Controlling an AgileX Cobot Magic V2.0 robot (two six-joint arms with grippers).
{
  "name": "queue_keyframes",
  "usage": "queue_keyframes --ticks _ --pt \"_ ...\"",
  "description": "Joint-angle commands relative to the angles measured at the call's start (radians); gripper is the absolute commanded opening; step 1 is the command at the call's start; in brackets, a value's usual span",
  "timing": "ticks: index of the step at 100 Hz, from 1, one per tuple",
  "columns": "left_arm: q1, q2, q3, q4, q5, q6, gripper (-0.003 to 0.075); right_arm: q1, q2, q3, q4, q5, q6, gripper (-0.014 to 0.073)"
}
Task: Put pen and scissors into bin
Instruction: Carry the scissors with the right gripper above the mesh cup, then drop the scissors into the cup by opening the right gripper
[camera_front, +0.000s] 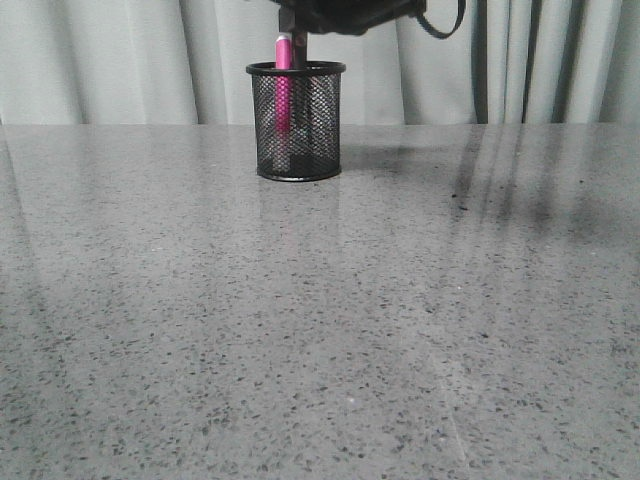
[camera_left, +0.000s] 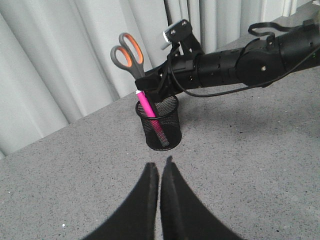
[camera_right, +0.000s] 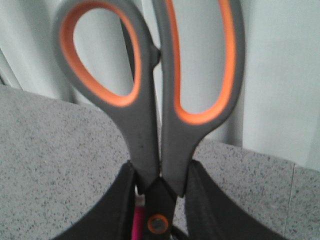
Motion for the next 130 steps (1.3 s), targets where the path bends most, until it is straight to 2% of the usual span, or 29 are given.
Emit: queue_keyframes --ticks 1,27,43,55,78,90,130 --pt "0.004 0.002 -0.02 -0.025 -0.077 -0.011 -0.0019 0.0 -0.057 -0.032 -0.012 -0.071 -0.012 -0.0069" --pt "0.004 0.002 -0.02 -0.025 -0.075 -0.011 -0.0019 0.007 -0.057 -0.032 -0.012 0.121 -0.012 -0.0069" --pt "0.004 0.002 -0.02 -0.028 -0.075 -0.011 -0.0019 0.01 -0.057 -0.032 -0.012 0.144 -0.012 -0.0046" --pt "0.004 0.0 -0.02 -0.032 -0.075 -0.011 -0.0019 0.017 -0.06 -0.032 -0.012 0.157 -0.012 0.0047" --pt "0.004 -0.005 -0.02 -0.04 -0.071 -0.012 -0.0019 0.019 -0.07 -0.032 -0.012 0.203 -0.012 0.0318" --pt "0.004 -0.006 -0.02 -0.044 -0.071 -0.012 -0.0019 0.019 -0.085 -0.032 -0.012 0.202 -0.012 0.0401" --pt "0.004 -0.06 -0.019 -0.01 -0.107 -0.061 -0.0019 0.006 -0.205 -0.032 -0.012 0.104 -0.012 0.0408"
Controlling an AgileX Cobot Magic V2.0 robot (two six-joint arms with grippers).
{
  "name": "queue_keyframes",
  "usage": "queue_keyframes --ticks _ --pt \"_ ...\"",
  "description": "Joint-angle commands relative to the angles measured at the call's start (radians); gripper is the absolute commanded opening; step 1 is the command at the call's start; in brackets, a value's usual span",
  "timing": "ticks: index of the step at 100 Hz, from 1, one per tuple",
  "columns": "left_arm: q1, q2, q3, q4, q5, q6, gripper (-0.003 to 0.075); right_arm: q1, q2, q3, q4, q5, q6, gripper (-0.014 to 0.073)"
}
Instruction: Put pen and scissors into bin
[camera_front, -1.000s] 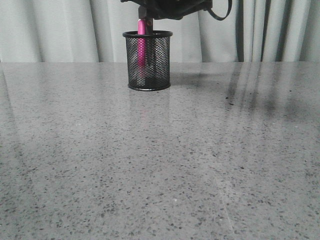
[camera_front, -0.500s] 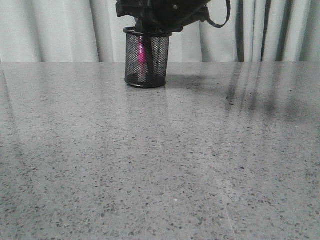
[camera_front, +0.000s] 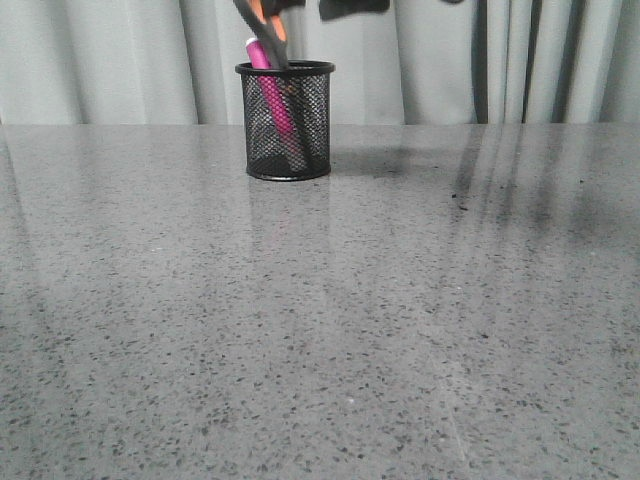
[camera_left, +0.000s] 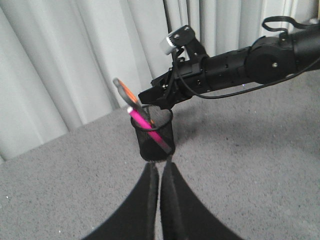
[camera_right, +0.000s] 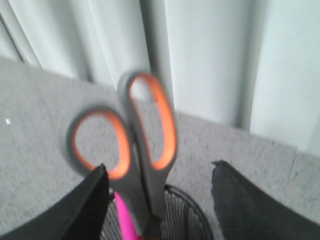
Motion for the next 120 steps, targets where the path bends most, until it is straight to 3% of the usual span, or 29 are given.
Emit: queue_keyframes --ticks 1,9,14,26,46,67,79,96,106,120 --pt "0.004 -0.017 -0.025 -0.005 -0.084 -0.019 -0.0019 -0.009 -0.092 -0.026 -0.005 -0.09 -0.006 0.0408" --pt "0.004 -0.036 -0.016 0.002 -0.088 -0.025 -0.0019 -0.009 -0.127 -0.026 -0.005 -0.039 -0.006 0.0379" --pt "0.004 -0.057 -0.002 0.019 -0.098 -0.047 -0.0019 -0.009 -0.156 -0.026 -0.005 0.015 -0.006 0.03" --pt "0.004 -0.149 0.078 0.15 -0.147 -0.186 -0.0019 -0.009 -0.257 -0.008 -0.031 0.188 -0.006 -0.0074" --pt "0.004 -0.413 0.324 0.406 -0.217 -0.449 -0.0019 -0.009 -0.612 0.291 -0.107 0.205 -0.009 -0.0069" --pt "0.004 -0.66 0.543 0.417 -0.219 -0.463 -0.0019 -0.009 -1.11 0.71 -0.164 0.239 -0.009 -0.0069" --pt "0.004 -0.632 0.584 0.408 -0.202 -0.463 -0.0019 -0.009 -1.397 0.917 -0.168 0.256 -0.009 -0.0069" --pt "0.004 -0.625 0.598 0.406 -0.215 -0.463 -0.0019 -0.009 -1.705 1.042 -0.168 0.495 -0.009 -0.0069" --pt "0.004 -0.625 0.599 0.412 -0.215 -0.463 -0.0019 -0.009 -1.861 1.068 -0.22 0.483 -0.009 -0.0069" --pt "0.004 -0.623 0.599 0.413 -0.217 -0.463 -0.0019 -0.009 -1.833 1.056 -0.246 0.497 -0.009 -0.0069"
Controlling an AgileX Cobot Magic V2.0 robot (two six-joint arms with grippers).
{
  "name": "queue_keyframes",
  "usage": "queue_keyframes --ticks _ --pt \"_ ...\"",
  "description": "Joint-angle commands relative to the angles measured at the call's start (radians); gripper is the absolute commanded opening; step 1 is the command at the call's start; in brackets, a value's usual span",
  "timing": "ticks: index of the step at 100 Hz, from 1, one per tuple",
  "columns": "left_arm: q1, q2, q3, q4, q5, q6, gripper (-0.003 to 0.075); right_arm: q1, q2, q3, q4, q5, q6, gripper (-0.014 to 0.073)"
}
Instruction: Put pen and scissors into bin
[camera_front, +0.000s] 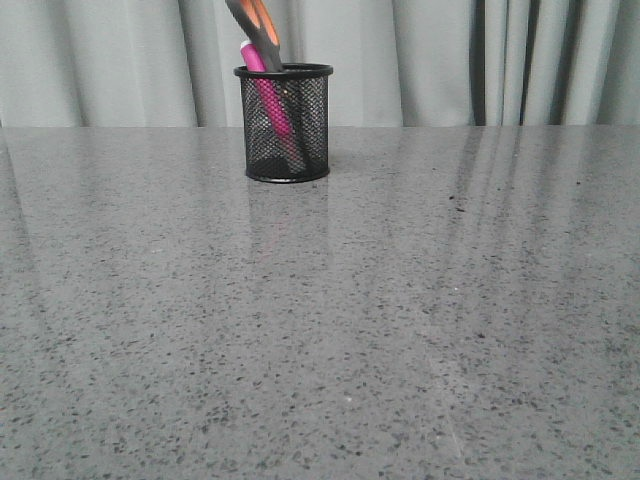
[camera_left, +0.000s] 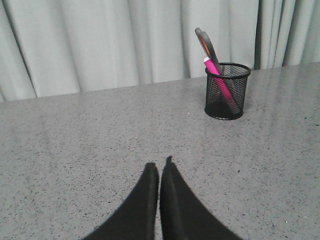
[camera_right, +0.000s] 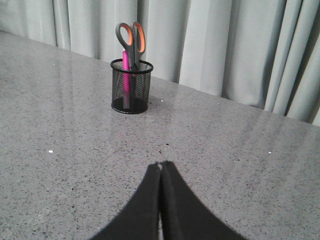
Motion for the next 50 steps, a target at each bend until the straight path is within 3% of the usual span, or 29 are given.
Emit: queue_keyframes --ticks 1,50 --pt "0.003 0.002 -0.024 0.0 -0.081 -0.01 -0.0019 -0.003 0.003 -0.028 -0.022 -0.066 -0.007 -0.0069" --pt "0.003 0.002 -0.024 -0.005 -0.079 -0.01 -0.0019 -0.003 0.005 -0.028 -0.01 -0.063 -0.007 -0.0069"
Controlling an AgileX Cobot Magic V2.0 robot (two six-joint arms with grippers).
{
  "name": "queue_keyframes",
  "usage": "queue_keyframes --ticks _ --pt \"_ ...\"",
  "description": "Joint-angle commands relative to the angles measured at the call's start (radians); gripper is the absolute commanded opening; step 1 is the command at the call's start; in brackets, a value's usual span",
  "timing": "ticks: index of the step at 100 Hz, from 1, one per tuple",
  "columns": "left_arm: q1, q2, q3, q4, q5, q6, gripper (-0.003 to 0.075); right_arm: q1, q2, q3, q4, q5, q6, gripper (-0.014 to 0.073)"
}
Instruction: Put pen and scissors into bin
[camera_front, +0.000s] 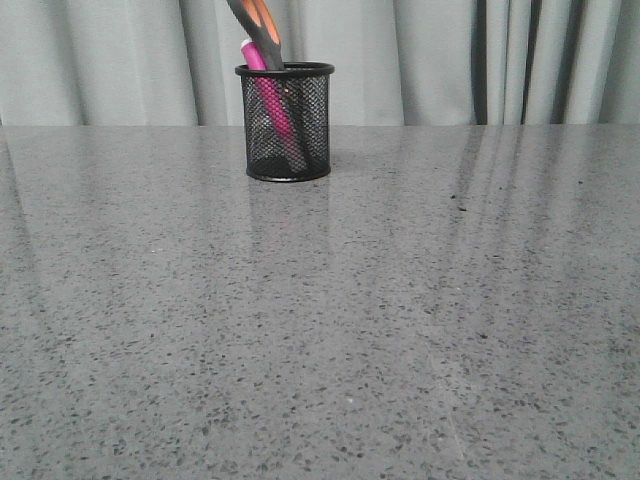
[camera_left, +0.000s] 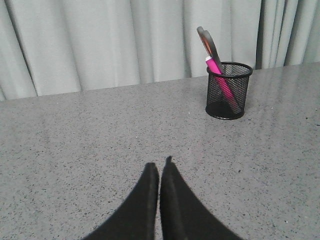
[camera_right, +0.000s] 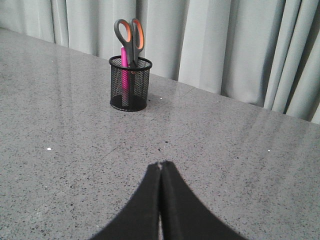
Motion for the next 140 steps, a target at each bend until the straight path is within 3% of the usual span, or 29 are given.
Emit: queue_keyframes --ticks 1,17,29,36,48,60,69,93,108,140 --pt "0.003 0.002 -0.024 -0.005 -0.079 -0.01 -0.0019 -0.003 0.007 -0.028 -0.008 -0.071 -0.007 -0.0069" --pt "0.003 0.002 -0.007 -0.003 -0.079 -0.007 -0.0019 -0.003 0.007 -0.028 -0.008 -0.071 -0.007 -0.0069" --pt "0.01 0.002 0.054 0.11 -0.149 -0.007 -0.0019 -0.003 0.007 -0.028 -0.008 -0.071 -0.007 -0.0069" --pt "0.024 0.002 0.142 0.144 -0.295 -0.007 -0.0019 -0.003 0.007 -0.028 -0.008 -0.071 -0.007 -0.0069" --pt "0.071 0.002 0.346 0.152 -0.655 -0.003 -0.0019 -0.003 0.007 -0.028 -0.008 -0.071 -0.007 -0.0069" --pt "0.128 0.002 0.523 -0.074 -0.813 -0.003 -0.0019 -0.003 0.007 -0.028 -0.008 -0.071 -0.007 -0.0069" --pt "0.165 0.002 0.531 -0.144 -0.661 0.007 -0.0019 -0.003 0.007 -0.028 -0.008 -0.071 -0.007 -0.0069" --pt "0.199 -0.002 0.539 -0.177 -0.57 0.051 -0.0019 -0.003 0.007 -0.028 -0.008 -0.071 -0.007 -0.0069" --pt "0.217 -0.021 0.539 -0.258 -0.396 0.051 -0.0019 -0.003 0.007 -0.028 -0.008 -0.071 -0.007 -0.0069" --pt "0.245 -0.033 0.539 -0.31 -0.407 0.051 -0.0019 -0.003 0.007 -0.028 -0.008 -0.067 -0.007 -0.0069"
